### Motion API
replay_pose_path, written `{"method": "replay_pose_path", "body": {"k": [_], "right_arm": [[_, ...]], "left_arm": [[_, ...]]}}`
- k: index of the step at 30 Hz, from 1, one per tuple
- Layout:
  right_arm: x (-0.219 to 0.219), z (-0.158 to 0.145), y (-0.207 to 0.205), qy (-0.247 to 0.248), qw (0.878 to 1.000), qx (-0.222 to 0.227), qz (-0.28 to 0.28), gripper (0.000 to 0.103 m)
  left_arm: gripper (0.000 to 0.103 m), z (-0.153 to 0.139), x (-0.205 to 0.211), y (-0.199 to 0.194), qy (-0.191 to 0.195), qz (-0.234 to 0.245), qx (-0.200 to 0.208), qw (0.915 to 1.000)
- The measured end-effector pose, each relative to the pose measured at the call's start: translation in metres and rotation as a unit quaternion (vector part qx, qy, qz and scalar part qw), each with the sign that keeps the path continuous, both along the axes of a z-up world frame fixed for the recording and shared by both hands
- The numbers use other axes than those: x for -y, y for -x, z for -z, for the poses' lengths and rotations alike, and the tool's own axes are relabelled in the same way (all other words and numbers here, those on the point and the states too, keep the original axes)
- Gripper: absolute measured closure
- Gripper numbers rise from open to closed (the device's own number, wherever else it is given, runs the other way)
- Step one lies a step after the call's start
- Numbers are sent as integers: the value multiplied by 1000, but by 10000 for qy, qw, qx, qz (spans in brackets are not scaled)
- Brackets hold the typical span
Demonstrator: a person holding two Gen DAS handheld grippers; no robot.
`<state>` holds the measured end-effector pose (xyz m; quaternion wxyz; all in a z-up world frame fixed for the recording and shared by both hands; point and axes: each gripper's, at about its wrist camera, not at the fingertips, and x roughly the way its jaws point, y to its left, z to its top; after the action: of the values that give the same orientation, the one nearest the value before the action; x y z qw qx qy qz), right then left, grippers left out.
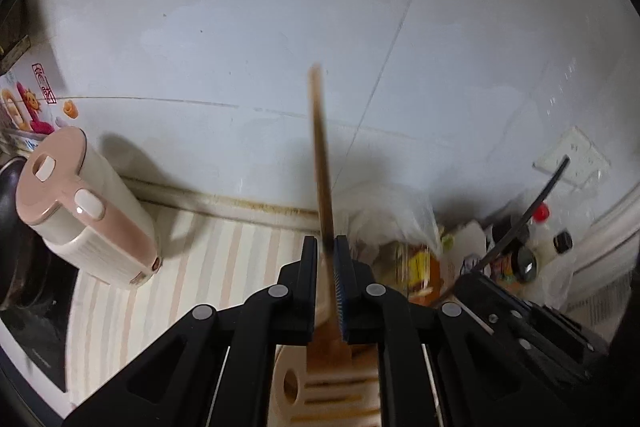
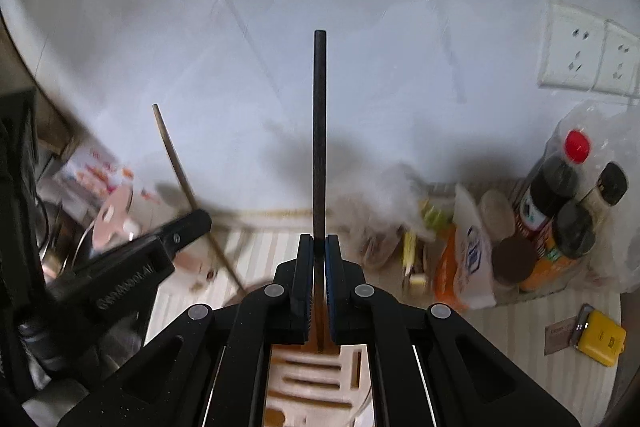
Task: Organize utensils
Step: 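Lower both chopsticks into the beige holder and open both tools, then move both tools back down to the row of chopsticks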
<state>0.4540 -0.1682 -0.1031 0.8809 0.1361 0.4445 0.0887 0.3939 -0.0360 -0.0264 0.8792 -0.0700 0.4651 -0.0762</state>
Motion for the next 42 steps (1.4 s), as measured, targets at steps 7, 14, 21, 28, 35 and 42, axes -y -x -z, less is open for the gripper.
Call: {"method": "replay_pose_path", "body": {"k": [7,14,21,28,35,42], "right_arm": [[19,-11,26,-220,9997,-76,89,55],[38,-36,74,-89,9988,167,462,32],[45,-24,117,-5,9971,191,735,13],[49,43,139,340,9937,-651,847,15],[55,122,152,476,9821,-1619,838,37],[53,171,161,550,9713,-2181,770,41]], "left_arm": [[35,-21,-9,39,-427,-111,95,9990],[0,-28,-29,85,-538,-425,365,9970],[0,-9,-29,122,-696,-484,236,9961],[0,60,-24,147,-1247,-520,-398,9900],[0,145,-16,159,-1522,-300,-1274,9796],[2,196,-7,176,-1607,-63,-1848,9695]]}}
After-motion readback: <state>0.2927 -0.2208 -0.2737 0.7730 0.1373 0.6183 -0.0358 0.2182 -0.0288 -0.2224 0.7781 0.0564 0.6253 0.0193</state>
